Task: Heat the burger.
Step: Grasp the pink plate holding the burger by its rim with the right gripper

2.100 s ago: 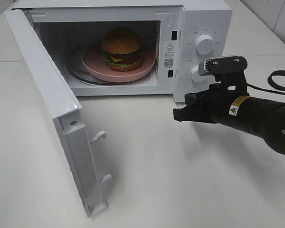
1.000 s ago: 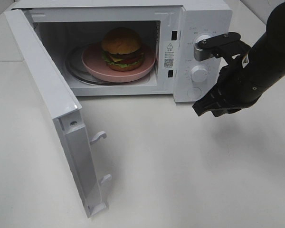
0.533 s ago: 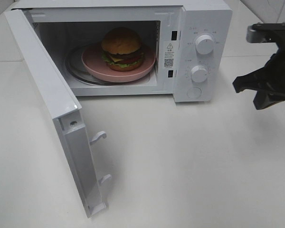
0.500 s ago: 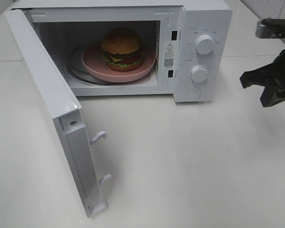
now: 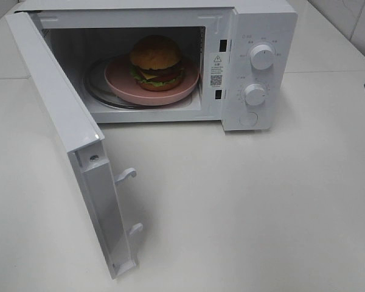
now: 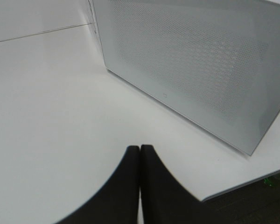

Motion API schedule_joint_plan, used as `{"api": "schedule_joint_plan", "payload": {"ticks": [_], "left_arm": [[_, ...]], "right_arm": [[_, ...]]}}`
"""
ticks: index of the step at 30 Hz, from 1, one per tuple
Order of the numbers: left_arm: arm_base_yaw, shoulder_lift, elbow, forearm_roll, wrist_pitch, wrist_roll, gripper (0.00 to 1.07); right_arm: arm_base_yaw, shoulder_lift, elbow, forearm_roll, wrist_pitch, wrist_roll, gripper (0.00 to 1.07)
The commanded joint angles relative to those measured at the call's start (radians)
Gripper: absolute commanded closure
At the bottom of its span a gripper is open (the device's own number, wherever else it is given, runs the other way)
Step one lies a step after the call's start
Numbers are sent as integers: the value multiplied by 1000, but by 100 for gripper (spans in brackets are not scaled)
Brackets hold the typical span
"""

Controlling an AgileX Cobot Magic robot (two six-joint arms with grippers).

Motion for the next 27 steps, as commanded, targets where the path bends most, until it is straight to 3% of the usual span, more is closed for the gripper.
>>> {"api": "schedule_joint_plan", "payload": {"ticks": [1,17,27], "left_arm": [[3,-21,4,-8,-16,-5,106],[3,-21,4,-8,-16,-5,106],[3,-21,4,-8,-16,-5,106]], "right_arm": [[-4,-94,60,0,49,7,101],[-4,-573,312,0,160,6,97],[-4,-777,332,0,185,-4,95]]}}
